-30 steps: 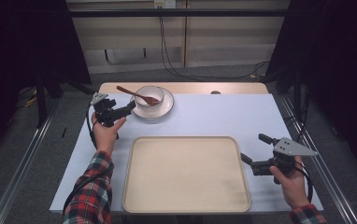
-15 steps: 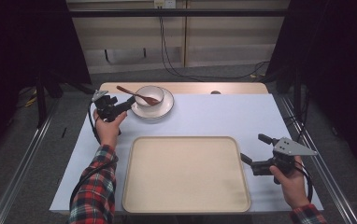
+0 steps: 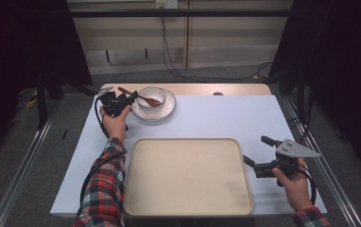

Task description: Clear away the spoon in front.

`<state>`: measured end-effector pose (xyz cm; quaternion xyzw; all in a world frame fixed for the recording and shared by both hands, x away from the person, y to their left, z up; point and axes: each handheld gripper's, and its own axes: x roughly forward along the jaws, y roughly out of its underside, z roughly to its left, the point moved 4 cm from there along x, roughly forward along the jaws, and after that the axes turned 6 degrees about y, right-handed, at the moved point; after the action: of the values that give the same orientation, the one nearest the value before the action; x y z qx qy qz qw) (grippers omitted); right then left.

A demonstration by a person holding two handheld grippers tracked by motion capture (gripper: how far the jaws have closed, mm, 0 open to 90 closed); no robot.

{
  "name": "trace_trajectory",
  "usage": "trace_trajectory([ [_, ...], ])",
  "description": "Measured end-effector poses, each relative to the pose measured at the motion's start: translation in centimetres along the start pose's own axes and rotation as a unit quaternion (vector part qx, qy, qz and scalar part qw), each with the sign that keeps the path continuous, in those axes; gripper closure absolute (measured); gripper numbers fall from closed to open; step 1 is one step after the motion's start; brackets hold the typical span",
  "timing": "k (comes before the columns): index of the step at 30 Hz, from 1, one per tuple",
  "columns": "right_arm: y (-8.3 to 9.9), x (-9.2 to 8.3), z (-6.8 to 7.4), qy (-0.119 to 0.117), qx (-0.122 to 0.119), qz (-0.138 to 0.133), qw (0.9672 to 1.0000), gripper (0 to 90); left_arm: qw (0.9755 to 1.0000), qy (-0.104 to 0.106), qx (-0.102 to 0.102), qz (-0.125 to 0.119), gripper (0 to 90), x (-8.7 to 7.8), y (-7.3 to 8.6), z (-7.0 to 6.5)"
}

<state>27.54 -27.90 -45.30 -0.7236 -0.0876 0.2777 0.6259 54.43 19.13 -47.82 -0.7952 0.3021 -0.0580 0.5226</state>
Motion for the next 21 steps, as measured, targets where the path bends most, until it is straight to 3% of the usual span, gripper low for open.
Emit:
trace_trajectory([
  [2,0.0,0.0,0.0,0.001,-0.001,0.0,1.0,1.2,0.9999,-0.009,-0.008,-0.003,37.4,0.3,0.2,0.2],
  [3,0.0,0.0,0.0,0.002,-0.001,0.001,1.0,1.2,0.9998,-0.007,-0.019,-0.008,40.5,0.4,0.3,0.5],
  [8,0.1,0.1,0.0,-0.001,0.0,0.005,1.0,1.3,0.9991,-0.011,-0.036,-0.019,50.7,0.5,0.6,0.9],
  [11,0.0,0.0,0.0,0.0,-0.002,0.001,1.0,1.3,0.9982,0.002,-0.049,-0.034,63.3,0.4,0.4,0.9],
  [12,0.0,0.0,0.1,-0.001,-0.001,-0.001,1.0,1.3,0.9986,0.01,-0.042,-0.03,65.3,0.3,0.4,0.9],
  [19,-0.1,-0.1,0.0,0.0,0.0,0.0,1.0,1.3,0.9965,0.037,-0.06,-0.045,78.0,0.2,0.1,0.1],
  [20,-0.1,-0.1,0.0,0.0,0.001,0.0,1.0,1.3,0.9967,0.044,-0.056,-0.038,80.5,0.2,0.1,0.0],
  [21,-0.1,-0.2,0.1,-0.001,-0.001,-0.002,1.0,1.3,0.9964,0.043,-0.057,-0.046,81.9,0.3,0.1,-0.2],
])
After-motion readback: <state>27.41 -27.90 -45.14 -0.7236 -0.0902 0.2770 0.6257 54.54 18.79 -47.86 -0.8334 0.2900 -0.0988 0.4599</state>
